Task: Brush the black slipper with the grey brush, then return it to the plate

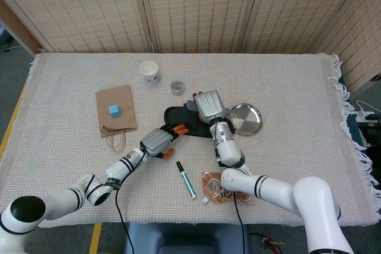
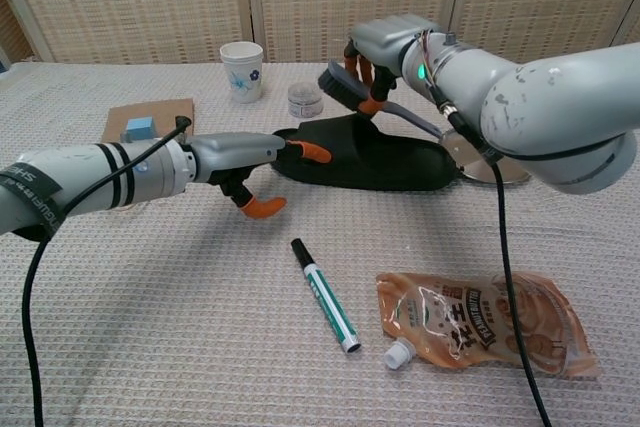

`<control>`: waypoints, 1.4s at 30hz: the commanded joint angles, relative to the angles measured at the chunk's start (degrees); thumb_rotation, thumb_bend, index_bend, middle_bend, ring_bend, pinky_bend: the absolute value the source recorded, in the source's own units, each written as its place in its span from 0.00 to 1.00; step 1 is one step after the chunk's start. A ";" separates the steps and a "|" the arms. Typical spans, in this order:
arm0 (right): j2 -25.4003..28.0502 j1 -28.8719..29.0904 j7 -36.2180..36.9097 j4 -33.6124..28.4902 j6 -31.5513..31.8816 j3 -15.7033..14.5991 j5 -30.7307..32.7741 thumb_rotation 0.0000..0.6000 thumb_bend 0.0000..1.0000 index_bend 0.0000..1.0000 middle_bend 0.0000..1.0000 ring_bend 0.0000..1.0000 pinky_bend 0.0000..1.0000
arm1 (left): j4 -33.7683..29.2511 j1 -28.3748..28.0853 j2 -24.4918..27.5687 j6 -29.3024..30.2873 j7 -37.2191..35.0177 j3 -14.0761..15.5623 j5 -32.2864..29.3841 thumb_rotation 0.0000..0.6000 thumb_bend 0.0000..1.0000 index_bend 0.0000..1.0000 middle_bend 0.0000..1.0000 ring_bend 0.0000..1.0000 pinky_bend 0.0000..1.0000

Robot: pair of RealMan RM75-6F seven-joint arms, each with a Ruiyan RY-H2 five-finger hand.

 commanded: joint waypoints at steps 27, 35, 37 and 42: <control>14.01 -4.10 -6.85 -13.56 5.78 -2.47 1.01 1.00 0.47 0.93 0.63 0.58 0.91 | -10.10 2.96 7.60 8.42 5.18 -1.10 1.19 1.00 0.56 0.00 0.00 0.00 0.08; 21.14 -9.02 -6.03 -17.49 7.25 -9.10 -5.45 1.00 0.47 0.93 0.63 0.59 0.91 | -21.22 8.49 16.29 15.56 10.19 0.00 1.13 1.00 0.56 0.00 0.00 0.00 0.08; 21.18 -10.26 -4.91 -16.49 7.05 -10.59 -6.54 1.00 0.47 0.93 0.64 0.60 0.91 | -22.49 10.53 17.90 17.53 10.66 1.01 1.20 1.00 0.56 0.00 0.00 0.00 0.08; 18.67 -13.09 -1.31 -10.59 6.14 -13.49 -8.84 1.00 0.47 0.93 0.64 0.60 0.91 | -22.28 17.47 20.82 24.25 10.10 3.12 0.02 1.00 0.56 0.00 0.00 0.00 0.08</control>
